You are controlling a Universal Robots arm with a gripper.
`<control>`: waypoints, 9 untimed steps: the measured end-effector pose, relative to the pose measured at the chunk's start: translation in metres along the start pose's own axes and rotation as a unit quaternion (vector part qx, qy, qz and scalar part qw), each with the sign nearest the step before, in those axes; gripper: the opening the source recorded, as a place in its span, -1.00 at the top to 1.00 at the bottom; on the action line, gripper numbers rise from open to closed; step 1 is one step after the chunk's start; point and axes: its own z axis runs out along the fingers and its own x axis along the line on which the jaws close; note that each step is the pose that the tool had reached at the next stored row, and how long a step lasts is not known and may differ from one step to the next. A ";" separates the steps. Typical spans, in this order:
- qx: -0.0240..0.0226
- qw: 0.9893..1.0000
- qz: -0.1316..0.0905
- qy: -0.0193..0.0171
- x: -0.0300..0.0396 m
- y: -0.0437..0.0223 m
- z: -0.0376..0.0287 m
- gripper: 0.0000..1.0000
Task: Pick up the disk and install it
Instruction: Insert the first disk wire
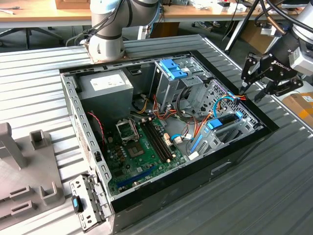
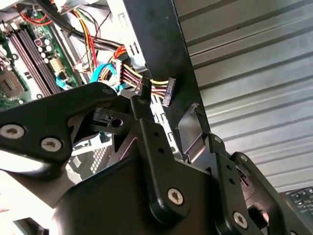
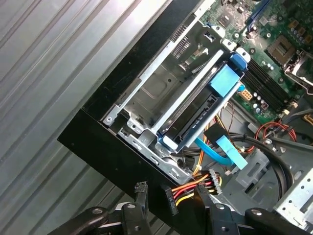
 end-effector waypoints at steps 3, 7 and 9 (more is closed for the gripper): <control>0.001 1.000 -0.005 -0.002 0.0025 -0.0029 0.0001 0.00; -0.001 0.999 -0.037 -0.004 0.0030 -0.0033 0.0008 0.00; -0.003 0.998 -0.066 -0.005 0.0030 -0.0033 0.0018 0.00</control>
